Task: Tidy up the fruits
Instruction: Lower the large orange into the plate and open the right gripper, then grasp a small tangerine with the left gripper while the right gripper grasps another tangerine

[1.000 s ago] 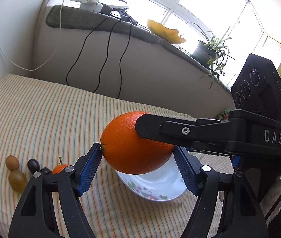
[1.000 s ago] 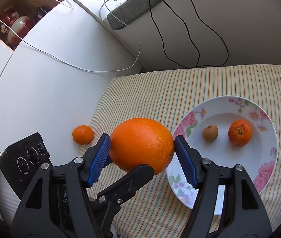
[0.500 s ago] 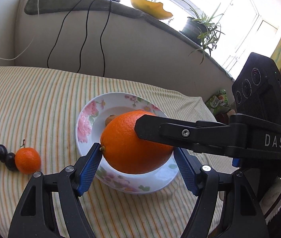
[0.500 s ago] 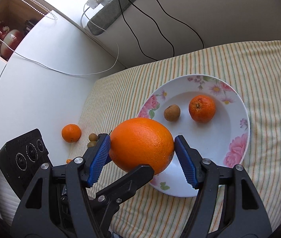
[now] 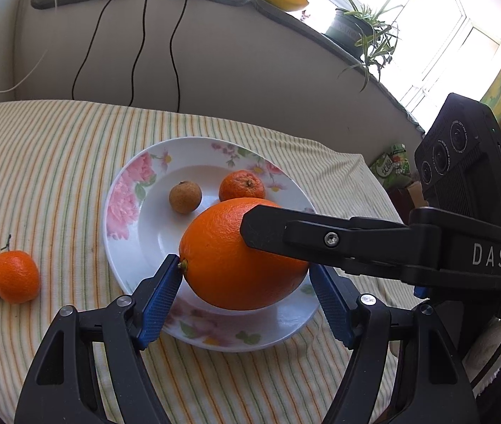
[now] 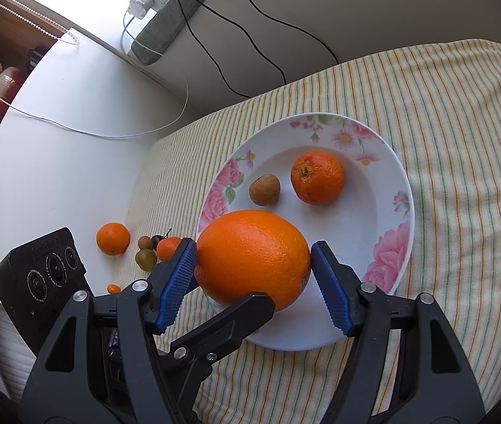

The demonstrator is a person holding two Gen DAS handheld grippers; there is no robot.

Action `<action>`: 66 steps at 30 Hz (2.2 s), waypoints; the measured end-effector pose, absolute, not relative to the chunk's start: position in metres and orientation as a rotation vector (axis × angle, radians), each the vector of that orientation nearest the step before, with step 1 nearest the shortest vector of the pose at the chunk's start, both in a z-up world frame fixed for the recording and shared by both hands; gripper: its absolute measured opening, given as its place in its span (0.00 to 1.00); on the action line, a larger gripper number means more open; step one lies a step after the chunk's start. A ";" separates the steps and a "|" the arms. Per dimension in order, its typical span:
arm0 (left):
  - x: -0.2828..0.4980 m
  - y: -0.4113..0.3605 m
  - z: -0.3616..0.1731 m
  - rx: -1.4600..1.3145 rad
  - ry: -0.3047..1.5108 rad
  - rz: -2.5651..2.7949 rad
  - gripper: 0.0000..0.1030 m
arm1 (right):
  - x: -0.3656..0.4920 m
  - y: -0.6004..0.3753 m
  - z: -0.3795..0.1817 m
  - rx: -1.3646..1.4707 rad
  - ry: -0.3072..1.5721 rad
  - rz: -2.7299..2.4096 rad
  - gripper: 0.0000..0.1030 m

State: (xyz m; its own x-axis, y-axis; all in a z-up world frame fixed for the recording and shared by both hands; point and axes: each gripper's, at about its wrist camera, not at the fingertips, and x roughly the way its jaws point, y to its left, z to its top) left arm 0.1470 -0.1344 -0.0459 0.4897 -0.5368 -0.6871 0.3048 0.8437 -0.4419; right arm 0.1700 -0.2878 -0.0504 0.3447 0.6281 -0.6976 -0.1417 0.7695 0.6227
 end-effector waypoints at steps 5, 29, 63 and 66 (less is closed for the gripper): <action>0.150 -0.139 -0.048 -0.260 0.939 -0.516 0.72 | 0.171 -0.291 -0.054 0.515 1.122 0.527 0.68; 0.115 -0.102 -0.034 -0.210 0.833 -0.465 0.72 | 0.154 -0.304 -0.023 0.405 0.984 0.468 0.77; 0.034 0.044 -0.036 -0.277 0.748 -0.099 0.72 | 0.145 -0.190 0.017 0.134 0.811 0.618 0.88; 0.027 0.061 -0.037 -0.282 0.744 -0.052 0.72 | 0.148 -0.175 0.016 0.104 0.841 0.653 0.88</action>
State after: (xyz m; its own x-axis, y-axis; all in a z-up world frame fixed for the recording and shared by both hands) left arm 0.0275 0.0606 -0.0375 0.7360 -0.1462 -0.6610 -0.0528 0.9611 -0.2713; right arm 0.1481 -0.1754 0.0163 0.4848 0.5751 -0.6589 -0.4956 0.8014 0.3348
